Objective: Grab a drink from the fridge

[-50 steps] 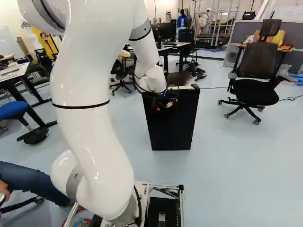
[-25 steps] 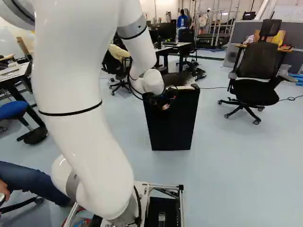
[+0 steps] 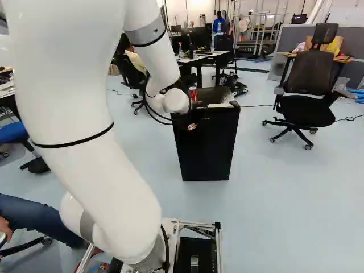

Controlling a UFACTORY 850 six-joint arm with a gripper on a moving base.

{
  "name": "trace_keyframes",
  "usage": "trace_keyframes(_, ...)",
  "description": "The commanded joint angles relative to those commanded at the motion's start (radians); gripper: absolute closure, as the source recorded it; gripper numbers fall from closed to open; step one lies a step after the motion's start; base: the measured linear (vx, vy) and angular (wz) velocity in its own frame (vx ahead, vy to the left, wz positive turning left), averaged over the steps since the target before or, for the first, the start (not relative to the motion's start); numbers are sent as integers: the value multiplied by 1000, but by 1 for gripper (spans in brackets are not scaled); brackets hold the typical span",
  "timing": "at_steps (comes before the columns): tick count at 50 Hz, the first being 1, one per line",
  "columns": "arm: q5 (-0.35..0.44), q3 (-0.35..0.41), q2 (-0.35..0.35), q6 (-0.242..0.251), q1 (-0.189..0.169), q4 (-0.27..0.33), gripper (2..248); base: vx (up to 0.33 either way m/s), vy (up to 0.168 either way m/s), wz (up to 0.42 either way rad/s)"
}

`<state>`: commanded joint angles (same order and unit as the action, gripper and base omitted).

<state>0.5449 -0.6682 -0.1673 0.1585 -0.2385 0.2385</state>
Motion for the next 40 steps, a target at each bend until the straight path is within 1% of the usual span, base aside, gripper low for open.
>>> trace_keyframes(12, 98, -27, -24, 0, 35, -94, 3, 0, 0, 0)
trace_keyframes(26, 196, -77, -68, 0, 76, -223, 3, 0, 0, 0)
trace_keyframes(32, 221, -99, -87, 0, 92, -279, 3, 0, 0, 0)
trace_keyframes(40, 229, -131, -114, 0, 111, -344, 3, 0, 0, 0)
